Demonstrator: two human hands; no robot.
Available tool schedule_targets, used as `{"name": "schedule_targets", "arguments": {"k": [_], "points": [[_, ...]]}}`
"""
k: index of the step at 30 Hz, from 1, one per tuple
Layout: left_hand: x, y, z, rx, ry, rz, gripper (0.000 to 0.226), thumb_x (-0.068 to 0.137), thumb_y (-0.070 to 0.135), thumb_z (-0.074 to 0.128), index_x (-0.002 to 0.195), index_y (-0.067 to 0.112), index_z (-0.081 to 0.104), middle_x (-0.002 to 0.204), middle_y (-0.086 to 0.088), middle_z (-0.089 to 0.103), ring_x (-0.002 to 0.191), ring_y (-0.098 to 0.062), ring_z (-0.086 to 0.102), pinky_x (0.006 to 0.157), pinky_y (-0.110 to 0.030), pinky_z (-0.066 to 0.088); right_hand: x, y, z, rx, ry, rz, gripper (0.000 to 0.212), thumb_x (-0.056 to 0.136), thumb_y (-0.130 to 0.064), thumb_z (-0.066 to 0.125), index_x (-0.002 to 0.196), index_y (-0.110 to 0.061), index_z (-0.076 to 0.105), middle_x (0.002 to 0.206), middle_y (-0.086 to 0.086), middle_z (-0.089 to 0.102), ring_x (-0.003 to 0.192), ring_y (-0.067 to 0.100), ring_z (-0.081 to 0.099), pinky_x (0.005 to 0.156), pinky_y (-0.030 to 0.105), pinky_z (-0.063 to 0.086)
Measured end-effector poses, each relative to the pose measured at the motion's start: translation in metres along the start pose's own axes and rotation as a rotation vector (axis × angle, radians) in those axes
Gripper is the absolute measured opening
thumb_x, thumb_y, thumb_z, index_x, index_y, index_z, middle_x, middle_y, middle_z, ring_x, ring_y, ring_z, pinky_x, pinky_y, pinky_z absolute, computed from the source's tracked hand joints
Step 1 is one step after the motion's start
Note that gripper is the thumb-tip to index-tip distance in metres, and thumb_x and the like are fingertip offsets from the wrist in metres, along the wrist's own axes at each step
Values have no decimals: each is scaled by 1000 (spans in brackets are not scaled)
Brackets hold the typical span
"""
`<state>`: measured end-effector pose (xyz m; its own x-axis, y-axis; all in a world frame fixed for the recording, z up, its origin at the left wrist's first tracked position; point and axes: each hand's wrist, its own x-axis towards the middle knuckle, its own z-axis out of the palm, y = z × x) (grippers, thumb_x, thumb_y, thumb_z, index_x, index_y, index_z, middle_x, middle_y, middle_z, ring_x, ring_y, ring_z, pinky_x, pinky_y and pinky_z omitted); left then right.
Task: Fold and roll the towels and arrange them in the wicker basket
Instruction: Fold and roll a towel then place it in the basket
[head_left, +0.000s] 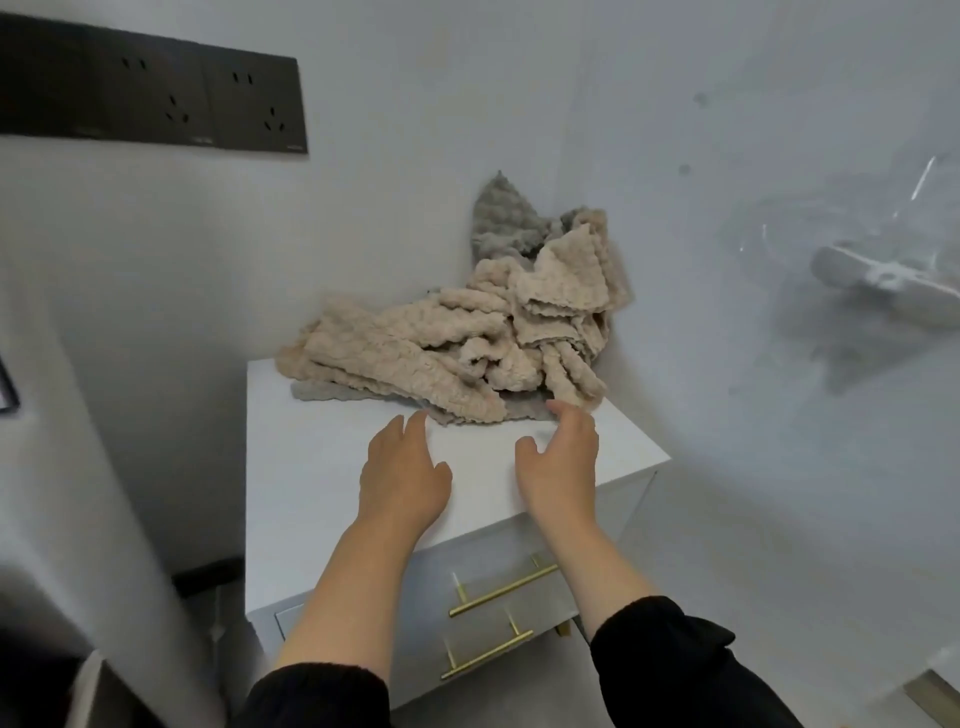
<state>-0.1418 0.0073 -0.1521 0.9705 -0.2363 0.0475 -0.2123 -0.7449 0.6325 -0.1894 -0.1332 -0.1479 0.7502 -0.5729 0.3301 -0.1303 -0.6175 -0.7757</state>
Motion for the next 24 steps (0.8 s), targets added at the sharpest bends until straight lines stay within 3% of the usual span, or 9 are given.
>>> {"name": "schedule_targets", "arguments": {"k": [5, 7, 10, 13, 16, 24], "points": [[23, -28, 1, 250, -65, -82, 68, 95, 32, 43, 152, 20, 7, 159, -5, 9, 146, -28, 4, 117, -42, 14, 19, -10, 21, -239, 66, -304, 60, 87, -19, 58, 141, -11, 34, 154, 11, 22, 143, 26, 13, 118, 40, 13], [30, -33, 1, 291, -54, -108, 65, 96, 35, 40, 152, 19, 10, 159, -4, 10, 147, -28, 2, 118, -43, 12, 29, -18, 29, -362, 69, -467, 64, 84, -21, 60, 142, -15, 34, 156, 13, 18, 145, 29, 8, 117, 49, 5], [38, -37, 2, 264, -3, -125, 66, 96, 36, 40, 152, 18, 9, 160, -3, 8, 148, -25, 0, 119, -43, 7, 49, -27, 45, -617, 21, -652, 71, 78, -28, 69, 142, -20, 39, 155, 17, 22, 144, 36, 14, 111, 57, 2], [42, -37, 4, 232, 33, -119, 68, 96, 36, 40, 152, 17, 7, 160, -1, 8, 148, -22, -1, 119, -43, 4, 71, -29, 49, -773, -47, -673, 77, 80, -36, 69, 146, -21, 33, 158, 15, 16, 146, 36, 9, 109, 56, -6], [44, -37, 4, 197, 48, -117, 71, 95, 35, 41, 152, 18, 3, 161, 0, 7, 148, -20, 1, 119, -42, 4, 88, -26, 49, -869, -141, -615, 74, 91, -42, 54, 151, -22, 15, 160, 9, 2, 147, 31, -6, 112, 58, -7], [47, -39, 0, 15, 115, -138, 75, 94, 31, 48, 152, 14, 5, 159, 0, 14, 146, -16, 11, 119, -40, 8, 76, -40, 75, -863, -251, -750, 80, 87, -57, 50, 151, -24, 16, 161, 7, -1, 147, 28, -12, 108, 56, -20]]}}
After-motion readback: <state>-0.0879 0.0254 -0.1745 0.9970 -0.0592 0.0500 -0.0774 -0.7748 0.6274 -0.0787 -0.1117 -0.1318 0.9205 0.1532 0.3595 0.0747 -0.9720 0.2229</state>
